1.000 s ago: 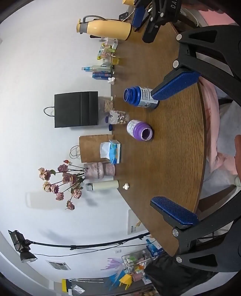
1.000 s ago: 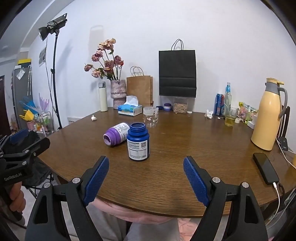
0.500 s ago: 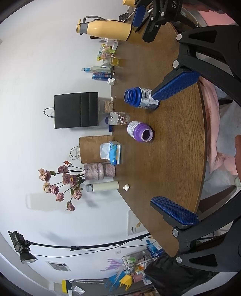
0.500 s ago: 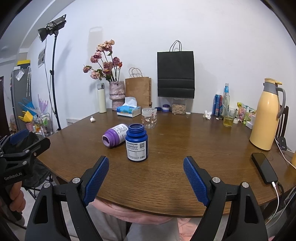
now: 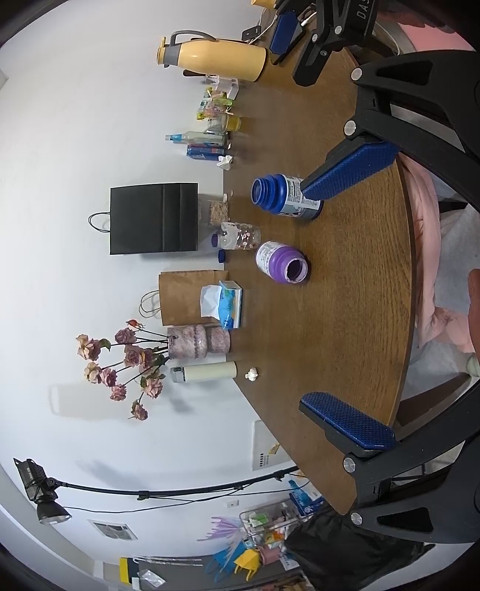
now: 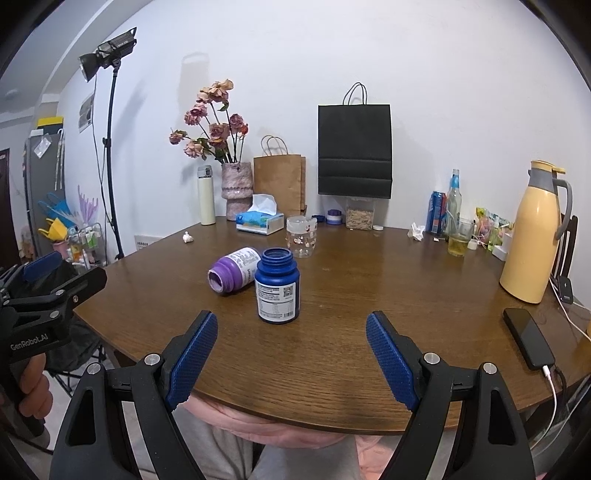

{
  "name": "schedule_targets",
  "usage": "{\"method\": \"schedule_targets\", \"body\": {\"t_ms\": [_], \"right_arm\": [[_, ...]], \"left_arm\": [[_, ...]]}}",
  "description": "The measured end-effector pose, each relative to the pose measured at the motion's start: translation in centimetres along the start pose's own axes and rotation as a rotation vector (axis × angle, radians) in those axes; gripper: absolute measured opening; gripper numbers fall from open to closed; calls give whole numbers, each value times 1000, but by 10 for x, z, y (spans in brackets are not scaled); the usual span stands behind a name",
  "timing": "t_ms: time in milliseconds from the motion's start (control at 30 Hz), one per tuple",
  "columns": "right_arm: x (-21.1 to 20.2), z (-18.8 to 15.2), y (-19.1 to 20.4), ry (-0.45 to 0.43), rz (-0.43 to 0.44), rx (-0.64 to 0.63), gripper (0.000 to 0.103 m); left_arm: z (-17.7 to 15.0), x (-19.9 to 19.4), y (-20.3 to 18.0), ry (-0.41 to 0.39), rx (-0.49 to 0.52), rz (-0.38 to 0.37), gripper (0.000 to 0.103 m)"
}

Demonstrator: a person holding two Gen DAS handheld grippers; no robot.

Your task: Flip cup upright

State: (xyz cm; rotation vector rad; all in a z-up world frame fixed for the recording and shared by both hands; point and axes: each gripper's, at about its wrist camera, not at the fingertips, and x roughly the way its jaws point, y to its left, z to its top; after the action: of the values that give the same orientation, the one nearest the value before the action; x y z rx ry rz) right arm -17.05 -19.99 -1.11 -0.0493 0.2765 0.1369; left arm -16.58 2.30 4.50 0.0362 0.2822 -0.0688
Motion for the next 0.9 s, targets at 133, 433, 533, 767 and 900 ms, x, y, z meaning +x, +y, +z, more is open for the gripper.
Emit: {"method": "schedule_targets", "body": {"t_ms": [133,433,533,767,900], "right_arm": [[0,-1,1,0,1,1,87],[0,-1,2,2,1,1,87],[1,-1,2,1,1,0,87],[11,-1,4,37,28,-10,87],[36,-1,8,94,126,-19,87]], "left_arm": [[1,1,-1,0,-2,2,103],[1,1,-1,-3,-2,5,103],[2,2,-1,-4,-4,3,103],[-1,17,1,25,-27,-24,103],[-3,51,-2,90,-28,-43,103]]}}
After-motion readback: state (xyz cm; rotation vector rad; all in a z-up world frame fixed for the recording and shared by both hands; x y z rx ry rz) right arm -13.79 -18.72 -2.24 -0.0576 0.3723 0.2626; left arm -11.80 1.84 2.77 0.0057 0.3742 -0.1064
